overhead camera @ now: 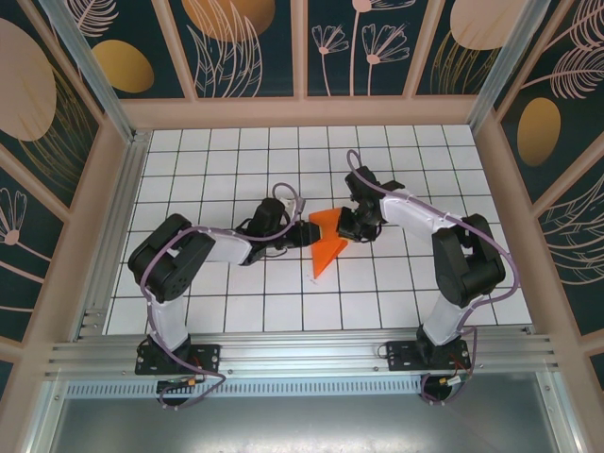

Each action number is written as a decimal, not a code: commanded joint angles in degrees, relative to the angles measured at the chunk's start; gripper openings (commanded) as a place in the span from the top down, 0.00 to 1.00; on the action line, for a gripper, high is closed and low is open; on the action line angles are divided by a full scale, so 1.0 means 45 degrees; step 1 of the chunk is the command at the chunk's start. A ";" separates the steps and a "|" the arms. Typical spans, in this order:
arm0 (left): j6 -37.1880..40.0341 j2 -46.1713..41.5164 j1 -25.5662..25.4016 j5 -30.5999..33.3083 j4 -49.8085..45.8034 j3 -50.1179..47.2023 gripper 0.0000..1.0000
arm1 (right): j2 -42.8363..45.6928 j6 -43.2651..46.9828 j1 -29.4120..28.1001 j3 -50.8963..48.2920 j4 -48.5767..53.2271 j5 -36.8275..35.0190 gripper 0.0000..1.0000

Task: Fold a paper plane with a square sheet of paper (pick it up from the middle)
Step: Fourth fold the wing at the center of the table.

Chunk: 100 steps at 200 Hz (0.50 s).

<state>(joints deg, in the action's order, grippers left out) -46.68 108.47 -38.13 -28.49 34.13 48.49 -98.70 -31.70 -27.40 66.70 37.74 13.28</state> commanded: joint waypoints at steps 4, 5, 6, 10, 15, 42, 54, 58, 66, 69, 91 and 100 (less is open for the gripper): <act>-0.0117 0.0278 0.0114 -0.0809 -0.1625 0.0972 0.76 | -0.0511 0.2546 0.0291 0.0484 0.0529 -0.0847 1.00; -0.0126 0.0285 0.0114 -0.0842 -0.1655 0.0996 0.76 | -0.0529 0.2618 0.0299 0.0487 0.0525 -0.0844 1.00; -0.0131 0.0288 0.0114 -0.0869 -0.1680 0.1028 0.76 | -0.0549 0.2673 0.0303 0.0509 0.0513 -0.0843 1.00; -0.0164 0.0319 0.0114 -0.0945 -0.1767 0.1096 0.76 | -0.0606 0.2874 0.0329 0.0561 0.0475 -0.0856 1.00; -0.0228 0.0337 0.0114 -0.1042 -0.1819 0.1150 0.76 | -0.0684 0.3068 0.0355 0.0632 0.0462 -0.0928 1.00; -0.0574 0.0408 0.0119 -0.1440 -0.1842 0.1216 0.76 | -0.1092 0.3687 0.0392 0.1060 0.0411 -0.1421 1.00; -0.0647 0.0408 0.0119 -0.1600 -0.1905 0.1161 0.77 | -0.1179 0.3732 0.0461 0.1199 0.0345 -0.1456 1.00; -0.0661 0.0417 0.0115 -0.1623 -0.1936 0.1156 0.77 | -0.1175 0.3729 0.0478 0.1246 0.0335 -0.1475 1.00; -0.0682 0.0461 0.0114 -0.1703 -0.2034 0.1123 0.79 | -0.1227 0.3761 0.0502 0.1318 0.0333 -0.1476 1.00; -0.0699 0.0483 0.0104 -0.1760 -0.2037 0.1137 0.79 | -0.1246 0.3764 0.0498 0.1354 0.0333 -0.1468 1.00; -0.0622 0.0572 0.0109 -0.1805 -0.2291 0.1167 0.81 | -0.1384 0.3742 0.0502 0.1559 0.0417 -0.1408 1.00; -0.0502 0.0680 0.0095 -0.1660 -0.2641 0.1266 0.84 | -0.1408 0.3703 0.0502 0.1618 0.0442 -0.1408 1.00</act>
<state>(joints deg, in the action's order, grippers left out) -49.04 110.10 -38.13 -34.92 25.85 53.17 -103.96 -16.64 -25.47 71.96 38.00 8.32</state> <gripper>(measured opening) 0.186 0.045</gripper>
